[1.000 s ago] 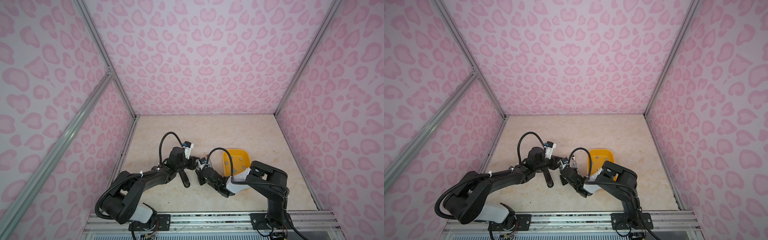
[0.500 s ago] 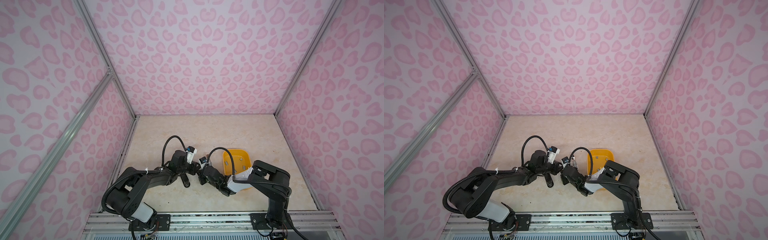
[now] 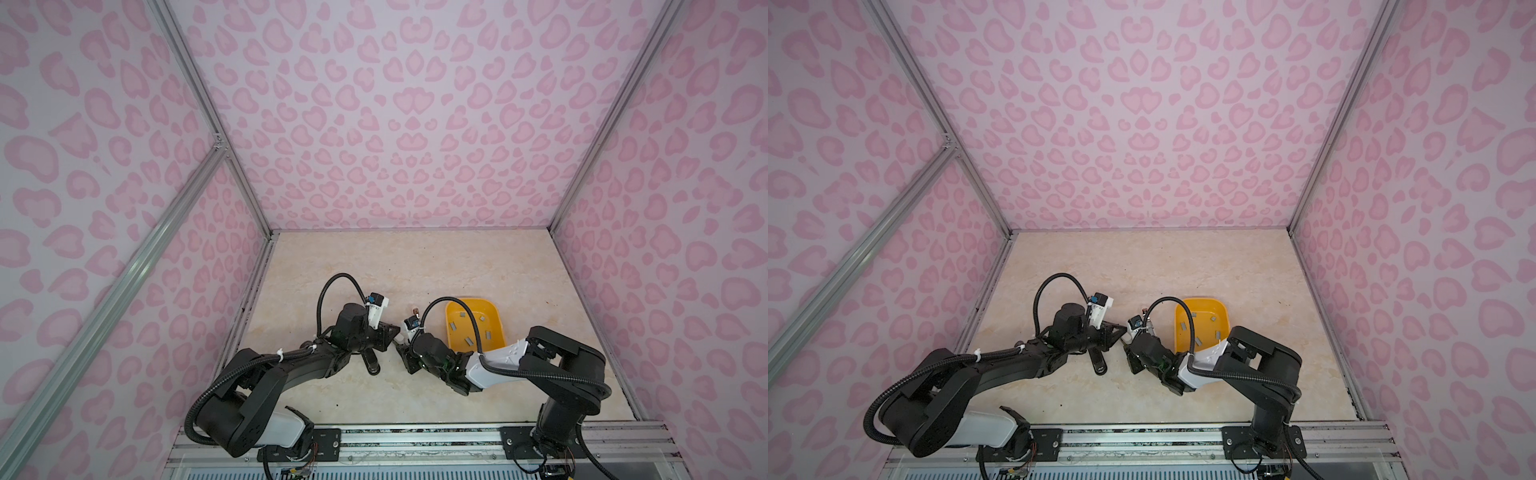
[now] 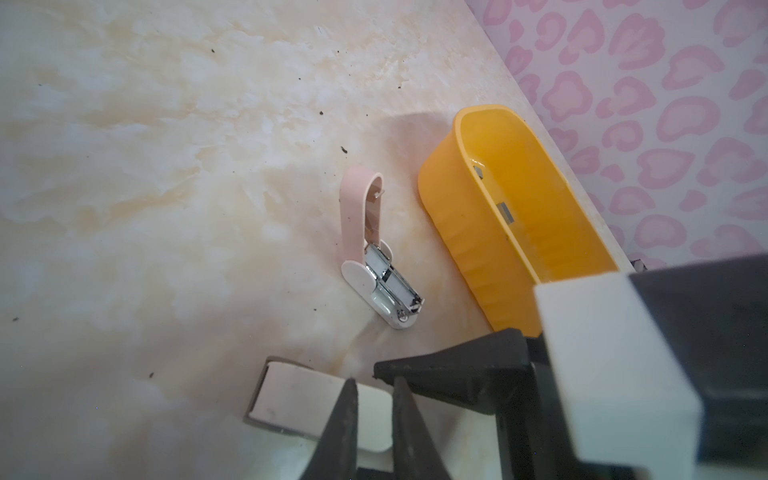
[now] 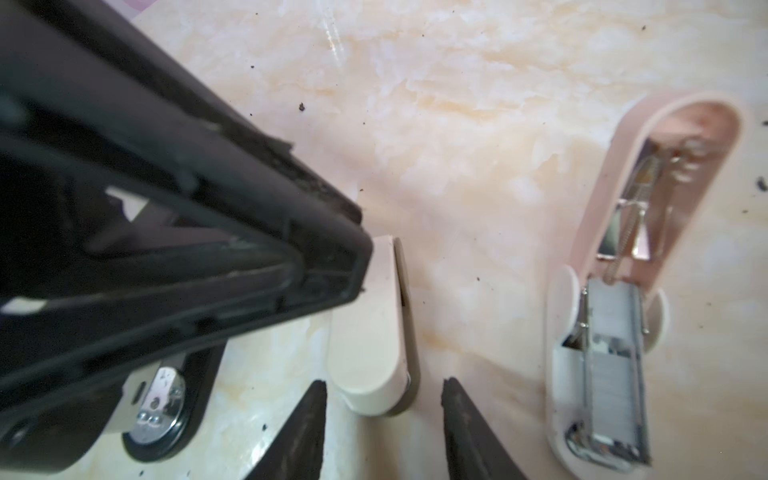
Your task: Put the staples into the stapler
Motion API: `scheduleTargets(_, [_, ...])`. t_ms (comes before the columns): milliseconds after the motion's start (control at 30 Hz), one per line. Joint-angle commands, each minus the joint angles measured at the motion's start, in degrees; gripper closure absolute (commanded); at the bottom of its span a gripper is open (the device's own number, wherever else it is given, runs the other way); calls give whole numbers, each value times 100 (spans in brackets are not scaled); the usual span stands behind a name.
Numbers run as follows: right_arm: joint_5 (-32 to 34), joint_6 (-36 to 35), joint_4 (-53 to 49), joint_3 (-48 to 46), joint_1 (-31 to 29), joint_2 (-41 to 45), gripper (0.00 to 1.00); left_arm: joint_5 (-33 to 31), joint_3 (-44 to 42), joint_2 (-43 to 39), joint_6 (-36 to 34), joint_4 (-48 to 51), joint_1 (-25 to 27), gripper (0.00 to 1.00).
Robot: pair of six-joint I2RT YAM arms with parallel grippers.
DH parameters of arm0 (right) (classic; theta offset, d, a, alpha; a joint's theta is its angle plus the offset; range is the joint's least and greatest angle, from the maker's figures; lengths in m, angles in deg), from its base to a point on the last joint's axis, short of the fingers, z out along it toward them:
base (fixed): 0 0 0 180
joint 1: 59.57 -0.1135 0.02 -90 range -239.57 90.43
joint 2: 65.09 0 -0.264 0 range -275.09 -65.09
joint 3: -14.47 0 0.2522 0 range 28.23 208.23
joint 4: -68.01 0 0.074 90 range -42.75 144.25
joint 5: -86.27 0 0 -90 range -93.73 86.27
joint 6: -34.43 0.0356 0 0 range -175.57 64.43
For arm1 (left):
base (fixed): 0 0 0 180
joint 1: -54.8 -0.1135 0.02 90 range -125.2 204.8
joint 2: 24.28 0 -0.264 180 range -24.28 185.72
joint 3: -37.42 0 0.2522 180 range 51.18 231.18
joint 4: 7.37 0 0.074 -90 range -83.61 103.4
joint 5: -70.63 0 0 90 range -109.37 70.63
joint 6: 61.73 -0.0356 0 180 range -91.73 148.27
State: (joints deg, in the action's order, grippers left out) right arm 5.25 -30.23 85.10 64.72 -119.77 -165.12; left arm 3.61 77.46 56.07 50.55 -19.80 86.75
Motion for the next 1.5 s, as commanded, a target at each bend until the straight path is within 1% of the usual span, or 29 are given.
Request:
scheduleTargets(0, [-5, 20, -92, -82, -35, 201, 61, -217, -74, -151, -74, -61, -4, 81])
scheduleTargets(167, [34, 27, -336, -57, -54, 538, 74, -407, -108, -166, -91, -47, -4, 81])
scheduleTargets(300, [73, -21, -492, 76, -47, 563, 78, -435, -97, -112, -110, -70, -3, 82])
scheduleTargets(433, [149, 32, -655, 265, 7, 407, 82, -444, -81, -70, -136, -61, -4, 82])
scheduleTargets(667, [135, 108, -662, 415, 55, 26, 85, -453, -26, 60, -187, -44, 5, 82])
scheduleTargets(1033, [52, 323, -406, 213, 44, -242, 87, -470, 53, 267, -197, -61, 40, 82])
scheduleTargets(1300, [252, 459, -252, 49, -82, -374, 88, -470, 79, 309, -209, -76, 49, 82])
scheduleTargets(1467, [254, 513, -153, 72, -132, -541, 88, -488, 85, 333, -216, -68, 58, 83])
